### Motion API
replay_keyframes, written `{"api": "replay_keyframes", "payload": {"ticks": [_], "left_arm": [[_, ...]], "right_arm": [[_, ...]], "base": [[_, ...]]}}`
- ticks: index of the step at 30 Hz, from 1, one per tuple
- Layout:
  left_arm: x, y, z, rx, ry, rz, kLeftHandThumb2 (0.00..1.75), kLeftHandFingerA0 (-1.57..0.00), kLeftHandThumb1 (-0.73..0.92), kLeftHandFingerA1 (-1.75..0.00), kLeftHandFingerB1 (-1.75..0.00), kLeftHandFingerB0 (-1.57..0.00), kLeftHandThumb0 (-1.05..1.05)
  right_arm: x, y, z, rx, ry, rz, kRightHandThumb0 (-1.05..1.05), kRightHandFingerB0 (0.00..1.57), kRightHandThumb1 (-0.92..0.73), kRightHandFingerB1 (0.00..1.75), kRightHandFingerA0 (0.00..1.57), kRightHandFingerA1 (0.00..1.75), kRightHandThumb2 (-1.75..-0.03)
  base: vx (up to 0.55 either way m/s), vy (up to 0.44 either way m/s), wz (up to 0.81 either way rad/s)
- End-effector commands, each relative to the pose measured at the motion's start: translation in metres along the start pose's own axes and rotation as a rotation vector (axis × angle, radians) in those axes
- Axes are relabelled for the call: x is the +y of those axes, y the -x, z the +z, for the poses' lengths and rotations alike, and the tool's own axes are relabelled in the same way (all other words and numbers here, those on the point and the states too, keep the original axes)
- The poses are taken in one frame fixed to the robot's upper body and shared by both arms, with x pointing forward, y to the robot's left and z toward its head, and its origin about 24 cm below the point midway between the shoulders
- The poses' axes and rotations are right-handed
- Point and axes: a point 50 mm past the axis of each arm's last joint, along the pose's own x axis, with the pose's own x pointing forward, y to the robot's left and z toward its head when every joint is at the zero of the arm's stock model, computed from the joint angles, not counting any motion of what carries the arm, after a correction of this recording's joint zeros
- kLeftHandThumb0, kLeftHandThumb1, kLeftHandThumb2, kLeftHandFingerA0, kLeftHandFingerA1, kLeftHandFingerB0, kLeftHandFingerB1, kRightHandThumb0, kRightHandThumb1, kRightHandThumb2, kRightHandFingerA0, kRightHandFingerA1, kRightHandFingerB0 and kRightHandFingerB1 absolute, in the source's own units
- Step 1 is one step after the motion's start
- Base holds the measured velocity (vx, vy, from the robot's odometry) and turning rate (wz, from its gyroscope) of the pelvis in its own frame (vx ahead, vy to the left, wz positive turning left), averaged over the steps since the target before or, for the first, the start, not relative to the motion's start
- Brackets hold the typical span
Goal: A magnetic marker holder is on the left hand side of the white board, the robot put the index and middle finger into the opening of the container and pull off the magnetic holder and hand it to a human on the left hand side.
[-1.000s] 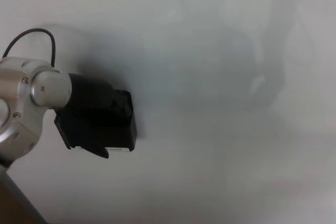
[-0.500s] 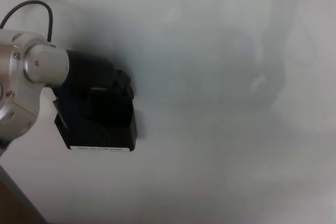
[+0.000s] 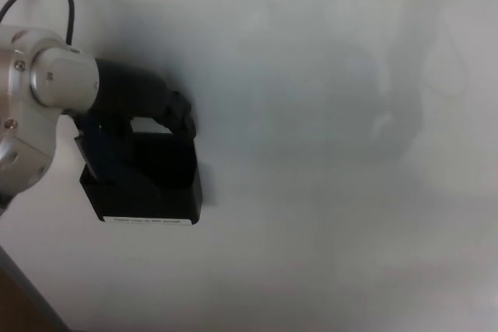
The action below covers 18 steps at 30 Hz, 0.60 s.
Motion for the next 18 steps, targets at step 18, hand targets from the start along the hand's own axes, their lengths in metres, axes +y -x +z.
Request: {"api": "replay_keyframes", "payload": {"ticks": [18], "left_arm": [[-0.046, -0.018, -0.023, 0.032, 0.024, -0.192, 0.93, -0.03, 0.52, -0.22, -0.28, -0.10, -0.84]], "right_arm": [[-0.005, -0.001, -0.002, 0.005, 0.025, -0.005, -0.37, 0.62, -0.63, 0.47, 0.86, 0.59, -0.57]], "base": [[0.00, 0.000, 0.00]]}}
